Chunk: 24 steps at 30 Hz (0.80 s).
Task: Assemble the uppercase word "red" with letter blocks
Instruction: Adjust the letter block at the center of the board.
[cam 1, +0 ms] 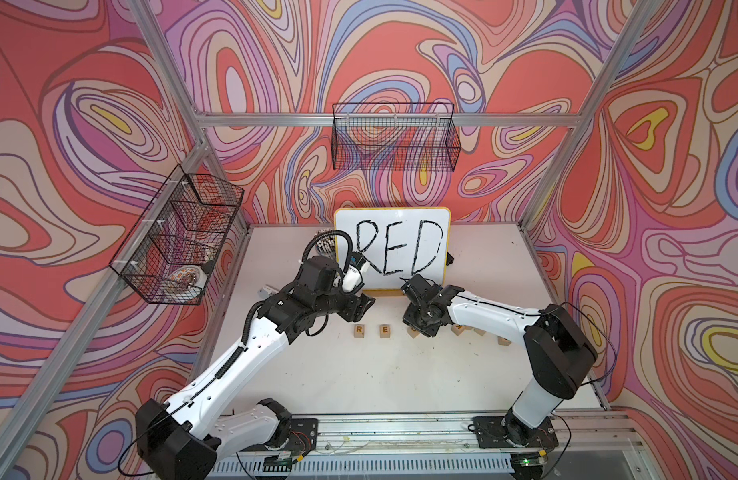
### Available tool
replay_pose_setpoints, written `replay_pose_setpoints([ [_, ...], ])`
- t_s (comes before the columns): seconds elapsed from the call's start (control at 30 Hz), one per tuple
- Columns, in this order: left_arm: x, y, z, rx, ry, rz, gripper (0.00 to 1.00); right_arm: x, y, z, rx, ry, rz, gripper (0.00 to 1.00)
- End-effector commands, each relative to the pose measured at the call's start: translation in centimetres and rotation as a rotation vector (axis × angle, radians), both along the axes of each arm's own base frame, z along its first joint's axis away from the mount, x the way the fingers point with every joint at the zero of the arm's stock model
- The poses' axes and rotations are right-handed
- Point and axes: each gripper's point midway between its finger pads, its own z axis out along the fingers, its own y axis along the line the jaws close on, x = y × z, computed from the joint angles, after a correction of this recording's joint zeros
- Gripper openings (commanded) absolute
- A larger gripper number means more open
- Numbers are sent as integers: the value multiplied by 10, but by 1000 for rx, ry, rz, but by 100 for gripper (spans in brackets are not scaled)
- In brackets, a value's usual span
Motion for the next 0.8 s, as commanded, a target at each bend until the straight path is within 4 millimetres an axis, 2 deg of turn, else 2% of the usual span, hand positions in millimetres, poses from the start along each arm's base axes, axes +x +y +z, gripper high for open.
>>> replay_pose_setpoints([
  [0.0, -1, 1, 3, -8, -6, -6, 69, -5, -3, -5, -11, 18, 5, 47],
  [0.27, -2, 2, 3, -6, -8, -5, 69, -9, -6, -9, -19, 32, 9, 47],
  [0.77, -2, 1, 2, -8, -3, -9, 69, -1, -2, 27, 1, -59, 77, 46],
])
